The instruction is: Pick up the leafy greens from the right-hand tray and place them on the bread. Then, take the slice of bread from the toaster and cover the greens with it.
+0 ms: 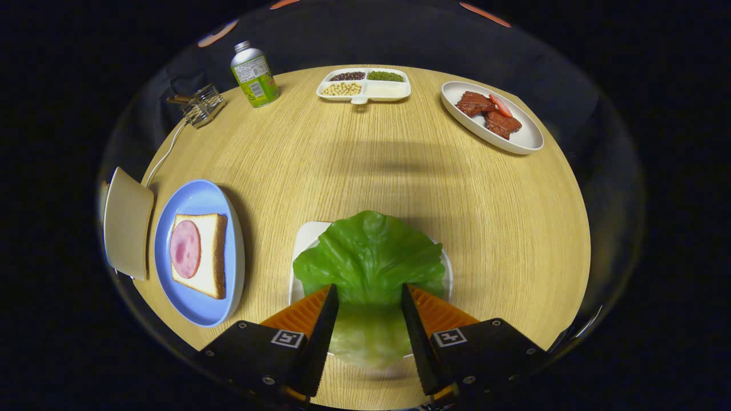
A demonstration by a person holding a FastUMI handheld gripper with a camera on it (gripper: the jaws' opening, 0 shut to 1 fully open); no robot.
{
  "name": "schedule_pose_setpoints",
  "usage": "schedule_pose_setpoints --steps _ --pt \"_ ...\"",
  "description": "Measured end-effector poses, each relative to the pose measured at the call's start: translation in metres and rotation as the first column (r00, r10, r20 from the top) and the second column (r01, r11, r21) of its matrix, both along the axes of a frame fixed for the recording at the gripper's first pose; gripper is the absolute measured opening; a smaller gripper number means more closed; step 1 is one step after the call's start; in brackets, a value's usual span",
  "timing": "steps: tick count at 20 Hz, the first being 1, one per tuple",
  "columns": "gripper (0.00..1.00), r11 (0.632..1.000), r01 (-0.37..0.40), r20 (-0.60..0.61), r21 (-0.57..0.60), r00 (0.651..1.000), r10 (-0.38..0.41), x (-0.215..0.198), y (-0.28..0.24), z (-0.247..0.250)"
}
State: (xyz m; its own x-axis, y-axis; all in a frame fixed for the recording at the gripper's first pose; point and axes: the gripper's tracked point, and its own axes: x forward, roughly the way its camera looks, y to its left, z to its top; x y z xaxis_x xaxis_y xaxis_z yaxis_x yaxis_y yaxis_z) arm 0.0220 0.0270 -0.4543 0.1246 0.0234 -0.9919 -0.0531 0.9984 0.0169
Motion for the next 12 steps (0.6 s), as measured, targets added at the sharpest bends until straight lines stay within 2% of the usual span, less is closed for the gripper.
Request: schedule_pose_setpoints --steps 1,3,5,6,8,10,12 --pt "0.64 1.000 -0.008 0.006 0.003 1.000 0.008 0.000 0.003 -0.001" --pt "0.47 1.000 -0.017 0.019 -0.003 1.000 0.017 0.002 0.003 -0.001" --pt "0.31 1.000 0.008 0.022 -0.001 1.000 -0.008 0.003 -0.001 -0.001" --pt "0.15 1.000 0.028 0.023 0.008 0.999 -0.028 0.005 -0.002 -0.001" --pt "0.05 0.997 0.072 0.029 0.041 0.997 -0.074 0.007 -0.002 0.004" --pt "0.04 0.990 0.103 0.065 0.098 0.992 -0.110 0.014 0.003 0.020" --pt "0.03 0.989 0.092 0.097 0.115 0.990 -0.103 0.018 0.007 0.034"
